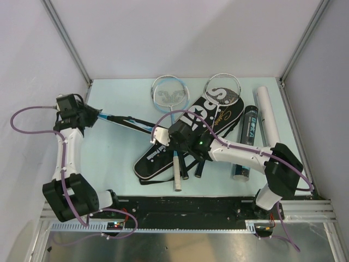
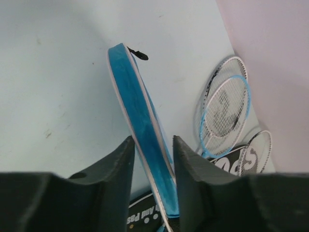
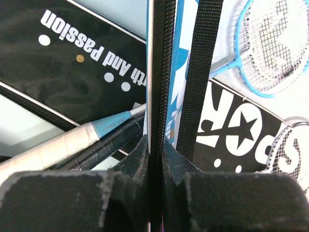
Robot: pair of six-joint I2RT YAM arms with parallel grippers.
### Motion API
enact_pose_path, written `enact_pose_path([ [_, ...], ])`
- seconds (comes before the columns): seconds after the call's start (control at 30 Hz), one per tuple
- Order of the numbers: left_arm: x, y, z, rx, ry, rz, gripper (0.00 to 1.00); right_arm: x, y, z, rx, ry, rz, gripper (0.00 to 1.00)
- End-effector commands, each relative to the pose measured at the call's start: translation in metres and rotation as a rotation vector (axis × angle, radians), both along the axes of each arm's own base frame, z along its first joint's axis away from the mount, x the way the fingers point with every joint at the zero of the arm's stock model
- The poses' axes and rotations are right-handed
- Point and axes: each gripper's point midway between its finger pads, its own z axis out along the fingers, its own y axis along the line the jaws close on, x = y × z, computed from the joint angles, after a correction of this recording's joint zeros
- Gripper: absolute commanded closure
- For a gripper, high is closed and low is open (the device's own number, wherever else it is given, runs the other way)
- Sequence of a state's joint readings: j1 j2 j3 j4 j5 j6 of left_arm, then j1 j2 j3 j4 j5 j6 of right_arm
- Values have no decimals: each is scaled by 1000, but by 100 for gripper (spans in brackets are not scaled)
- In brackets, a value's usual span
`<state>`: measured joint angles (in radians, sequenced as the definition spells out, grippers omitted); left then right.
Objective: Pack up the badminton gear
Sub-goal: Adjust the racket bag at the center of the board.
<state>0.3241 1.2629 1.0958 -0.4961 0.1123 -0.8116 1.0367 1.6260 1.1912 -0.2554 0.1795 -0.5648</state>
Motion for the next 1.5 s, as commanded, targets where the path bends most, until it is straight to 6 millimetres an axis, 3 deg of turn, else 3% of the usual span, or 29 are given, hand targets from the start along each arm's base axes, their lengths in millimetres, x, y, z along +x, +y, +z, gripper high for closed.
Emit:
enact_pose_path([
  [0.0, 1, -2, 3, -13, -20, -15, 65, -3, 19, 43, 180, -22, 18, 86],
  [0.1, 1, -3, 2, -15, -17, -21, 90, -4, 16, 41, 209, 21, -14, 77],
  [0.17, 0, -3, 2, -17, -17, -18, 97, -2, 11, 43, 242, 60, -62, 72],
  [0.23, 0, -3, 3, -22, -21, -12, 99, -1, 2, 46, 282, 113, -118, 66],
  [0.4, -4, -3, 3, -55, -29, 35, 100, -13, -17, 47, 365, 314, -220, 37],
  [0.63, -10, 6, 8, -92, -52, 165, 100, -40, -62, 59, 564, 617, -590, 29],
  [0.87, -19, 23, 12, -121, -67, 346, 100, -59, -143, 70, 710, 577, -946, 27],
  [1.0, -25, 33, 17, -150, -60, 450, 100, -73, -191, 49, 737, 529, -1139, 30],
  [1.23, -20, 45, 37, -205, -104, 580, 100, -93, -217, 19, 778, 564, -1269, 47],
  [1.47, -10, 46, 49, -220, -111, 577, 100, -100, -227, -16, 776, 593, -1370, 48],
])
